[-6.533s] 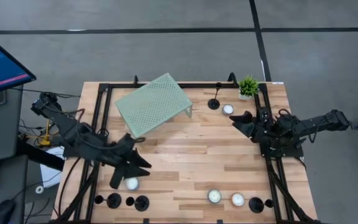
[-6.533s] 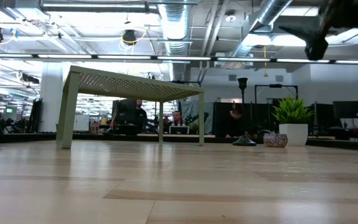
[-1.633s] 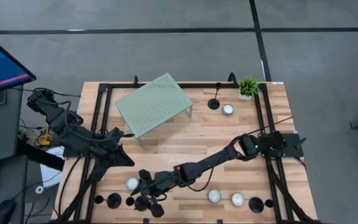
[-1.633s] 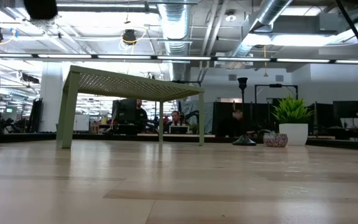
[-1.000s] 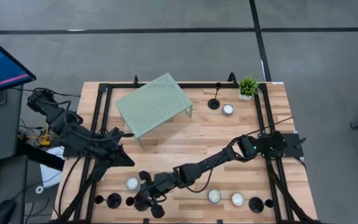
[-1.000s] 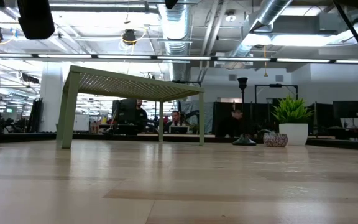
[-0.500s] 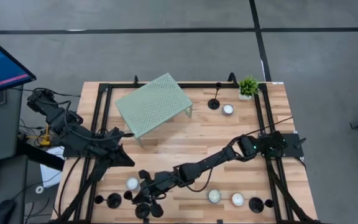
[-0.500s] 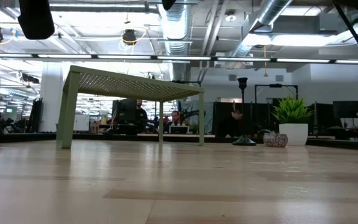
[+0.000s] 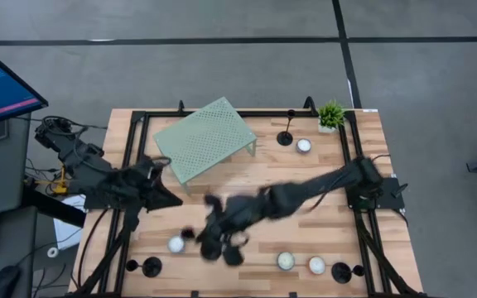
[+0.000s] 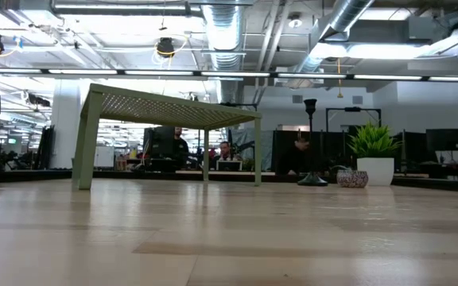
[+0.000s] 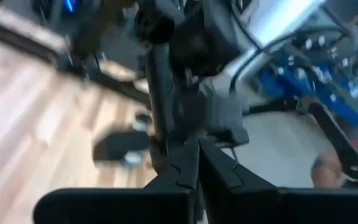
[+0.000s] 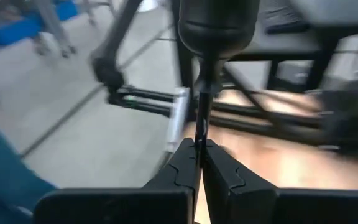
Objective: Pick & Place candle stick holders
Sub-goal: Put the black candle holder on the shelf
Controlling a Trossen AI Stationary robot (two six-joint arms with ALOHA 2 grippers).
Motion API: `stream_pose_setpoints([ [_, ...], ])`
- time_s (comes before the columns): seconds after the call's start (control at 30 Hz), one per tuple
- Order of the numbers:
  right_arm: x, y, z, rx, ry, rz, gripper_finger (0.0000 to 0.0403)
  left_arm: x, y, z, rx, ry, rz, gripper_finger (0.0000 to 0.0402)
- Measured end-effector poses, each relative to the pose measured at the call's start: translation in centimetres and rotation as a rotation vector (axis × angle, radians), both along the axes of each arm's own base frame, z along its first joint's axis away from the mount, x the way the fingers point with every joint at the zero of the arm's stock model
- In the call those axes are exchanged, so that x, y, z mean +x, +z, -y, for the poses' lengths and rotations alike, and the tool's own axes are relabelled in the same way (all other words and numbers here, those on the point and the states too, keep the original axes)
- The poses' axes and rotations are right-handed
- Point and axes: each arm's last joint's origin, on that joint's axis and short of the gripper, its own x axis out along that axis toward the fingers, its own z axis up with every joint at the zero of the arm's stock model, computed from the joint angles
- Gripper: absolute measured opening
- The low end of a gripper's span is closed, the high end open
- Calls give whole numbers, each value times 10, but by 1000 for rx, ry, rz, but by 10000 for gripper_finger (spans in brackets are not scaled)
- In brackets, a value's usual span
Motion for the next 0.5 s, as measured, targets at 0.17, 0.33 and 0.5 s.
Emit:
stream_pose_setpoints([
  [0.17, -38, 53, 57, -142, -173, 19, 1, -7, 15, -7, 58, 52, 155, 4],
  [0.33, -60, 90, 126, -242, -344, 103, 0, -16, 20, -16, 148, 106, 225, 5],
  [0.5, -73, 110, 207, -286, -523, 201, 0, -25, 22, -24, 210, 134, 260, 4],
])
